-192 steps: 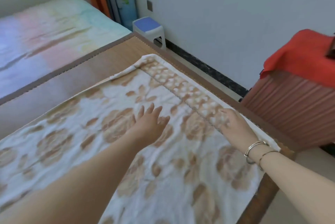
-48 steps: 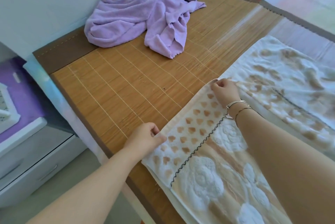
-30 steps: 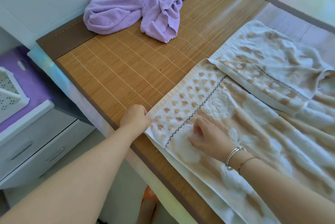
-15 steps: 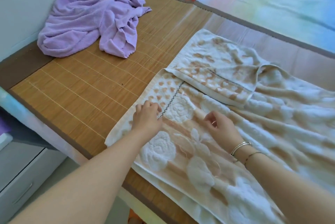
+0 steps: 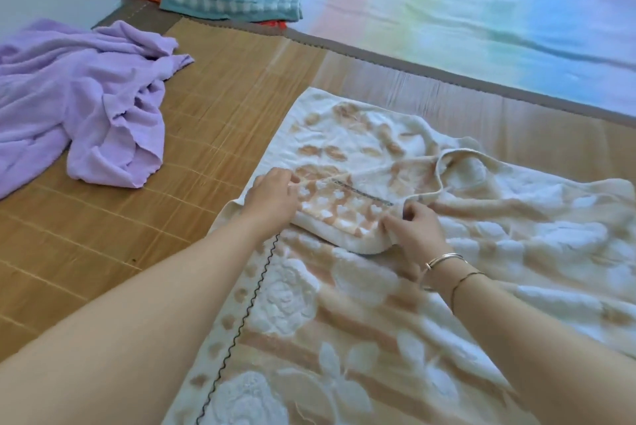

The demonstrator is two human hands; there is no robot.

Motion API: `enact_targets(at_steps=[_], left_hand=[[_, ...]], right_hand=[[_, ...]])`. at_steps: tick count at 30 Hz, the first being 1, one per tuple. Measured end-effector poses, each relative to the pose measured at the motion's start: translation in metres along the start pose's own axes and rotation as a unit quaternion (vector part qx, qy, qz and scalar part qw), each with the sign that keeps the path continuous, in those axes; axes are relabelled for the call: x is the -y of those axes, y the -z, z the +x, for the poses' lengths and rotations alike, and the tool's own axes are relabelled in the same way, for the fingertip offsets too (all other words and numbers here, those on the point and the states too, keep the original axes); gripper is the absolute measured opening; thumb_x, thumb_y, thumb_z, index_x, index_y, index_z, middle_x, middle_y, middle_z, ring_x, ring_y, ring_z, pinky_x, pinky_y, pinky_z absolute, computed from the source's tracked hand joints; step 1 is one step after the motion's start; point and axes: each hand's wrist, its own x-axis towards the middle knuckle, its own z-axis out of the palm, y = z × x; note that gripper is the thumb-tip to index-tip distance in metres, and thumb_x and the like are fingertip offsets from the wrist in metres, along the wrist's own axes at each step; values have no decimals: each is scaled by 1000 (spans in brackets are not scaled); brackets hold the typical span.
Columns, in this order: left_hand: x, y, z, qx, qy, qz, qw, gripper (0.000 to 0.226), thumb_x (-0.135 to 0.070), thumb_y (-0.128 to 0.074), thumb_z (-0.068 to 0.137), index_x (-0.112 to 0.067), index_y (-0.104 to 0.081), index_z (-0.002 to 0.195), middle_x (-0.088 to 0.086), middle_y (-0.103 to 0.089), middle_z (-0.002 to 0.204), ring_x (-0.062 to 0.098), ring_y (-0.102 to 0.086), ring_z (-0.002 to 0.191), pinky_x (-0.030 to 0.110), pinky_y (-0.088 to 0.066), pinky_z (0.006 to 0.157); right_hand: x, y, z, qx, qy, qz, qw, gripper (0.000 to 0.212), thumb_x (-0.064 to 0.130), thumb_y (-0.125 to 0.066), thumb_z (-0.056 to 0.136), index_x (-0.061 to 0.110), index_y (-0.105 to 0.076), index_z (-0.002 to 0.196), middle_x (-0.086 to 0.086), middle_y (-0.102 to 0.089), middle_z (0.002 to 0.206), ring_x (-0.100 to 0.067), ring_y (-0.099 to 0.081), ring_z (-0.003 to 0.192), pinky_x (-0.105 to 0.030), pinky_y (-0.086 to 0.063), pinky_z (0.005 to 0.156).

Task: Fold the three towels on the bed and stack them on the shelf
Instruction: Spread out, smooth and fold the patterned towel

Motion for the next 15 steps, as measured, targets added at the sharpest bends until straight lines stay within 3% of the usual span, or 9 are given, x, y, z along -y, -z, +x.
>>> enact_targets(at_steps=[2, 6, 8, 10, 12, 15], left_hand=[[4, 5, 32, -8, 8, -26, 1000, 35, -20, -28, 101, -14, -53, 124, 1, -47, 137, 22, -40, 127, 36, -35, 102], [18, 20, 85, 28, 48, -91, 994, 35, -35, -29, 103, -16, -58, 112, 0, -54, 118, 19, -48, 111, 34, -36, 94], [27, 23, 110, 35, 55, -120, 991, 43, -41, -30, 102, -16, -63, 111, -2, -54, 124, 20, -45, 121, 37, -32, 101], [32, 27, 132, 29, 51, -132, 990, 51, -44, -24, 102, -23, -69, 109, -4, -50, 134, 23, -31, 135, 39, -19, 111], [33, 28, 143, 37, 71, -164, 983, 54, -49, -19, 101, -32, -70, 98, -6, -50, 130, 24, -26, 138, 39, -14, 113], [40, 25, 149, 43, 100, -215, 971, 47, -65, -23, 94, -41, -63, 91, -7, -49, 123, 23, -20, 138, 44, -13, 114]], right_hand=[[27, -12, 14, 30, 60, 64, 996, 14, 18, -60, 82, 9, -53, 74, 0, -52, 68, -16, -50, 67, -26, -39, 59], [80, -36, 65, 68, 82, 160, 981, 12, 28, -51, 84, 17, -46, 80, -14, -57, 90, -33, -62, 81, -35, -46, 59], [103, -48, 94, 78, 91, 188, 975, 11, 26, -52, 86, 17, -47, 81, -15, -59, 94, -31, -63, 85, -41, -52, 67], [125, -58, 118, 96, 92, 212, 968, 7, 24, -54, 88, 18, -52, 89, -13, -63, 102, -29, -64, 89, -40, -53, 73], [139, -66, 139, 114, 89, 226, 963, 5, 19, -56, 90, 17, -53, 93, -9, -61, 100, -21, -59, 80, -33, -50, 67], [158, -80, 167, 129, 70, 246, 958, 6, 12, -60, 89, 15, -54, 89, -6, -64, 87, -17, -59, 68, -37, -54, 68]])
